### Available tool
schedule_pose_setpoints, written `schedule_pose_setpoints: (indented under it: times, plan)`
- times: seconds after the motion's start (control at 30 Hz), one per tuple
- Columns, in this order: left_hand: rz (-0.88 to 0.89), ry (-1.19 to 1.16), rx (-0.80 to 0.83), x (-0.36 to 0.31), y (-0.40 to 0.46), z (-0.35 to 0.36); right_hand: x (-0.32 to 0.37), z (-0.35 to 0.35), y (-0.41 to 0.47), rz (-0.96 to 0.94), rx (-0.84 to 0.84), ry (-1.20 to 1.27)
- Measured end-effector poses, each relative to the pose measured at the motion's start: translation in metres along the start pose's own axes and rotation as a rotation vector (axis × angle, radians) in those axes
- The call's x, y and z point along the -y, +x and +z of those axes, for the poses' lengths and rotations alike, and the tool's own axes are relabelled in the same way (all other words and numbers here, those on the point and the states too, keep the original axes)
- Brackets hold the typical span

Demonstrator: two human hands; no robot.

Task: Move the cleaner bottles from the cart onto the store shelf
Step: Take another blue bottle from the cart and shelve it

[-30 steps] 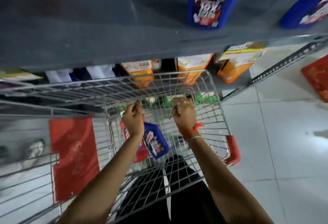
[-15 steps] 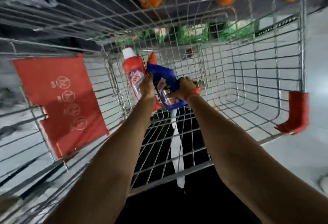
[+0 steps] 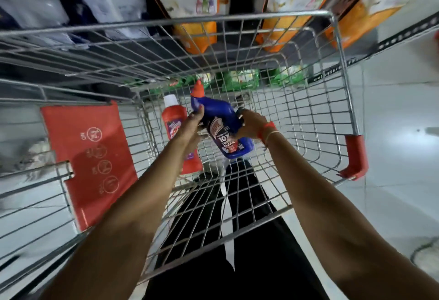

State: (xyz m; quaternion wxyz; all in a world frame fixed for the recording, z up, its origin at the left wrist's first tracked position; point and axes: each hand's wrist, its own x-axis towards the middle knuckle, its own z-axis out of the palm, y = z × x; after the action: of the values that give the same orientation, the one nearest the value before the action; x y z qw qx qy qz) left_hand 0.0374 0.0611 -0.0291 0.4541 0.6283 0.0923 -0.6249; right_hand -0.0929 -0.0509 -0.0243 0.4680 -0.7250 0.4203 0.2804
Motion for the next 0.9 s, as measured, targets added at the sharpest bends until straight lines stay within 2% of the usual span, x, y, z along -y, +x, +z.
schedule_pose_setpoints:
  times: [0.13, 0.2, 0.4, 0.57, 0.73, 0.9]
  plan:
    - [0.235, -0.039, 0.097, -0.037, -0.044, 0.020, 0.025, -0.034, -0.034, -0.133, -0.189, 0.144]
    - [0.352, -0.036, 0.098, -0.053, -0.069, 0.026, 0.036, -0.045, -0.055, -0.194, -0.261, 0.304]
    - [0.717, -0.056, 0.059, -0.105, -0.131, 0.045, 0.079, -0.064, -0.101, -0.397, -0.445, 0.551]
    - [1.035, -0.151, 0.128, -0.170, -0.193, 0.069, 0.138, -0.117, -0.148, -0.618, -0.680, 0.556]
    - [1.221, -0.085, 0.110, -0.236, -0.226, 0.088, 0.181, -0.168, -0.169, -0.748, -0.820, 0.579]
    - [1.224, -0.019, 0.048, -0.278, -0.215, 0.094, 0.208, -0.199, -0.149, -0.738, -0.852, 0.536]
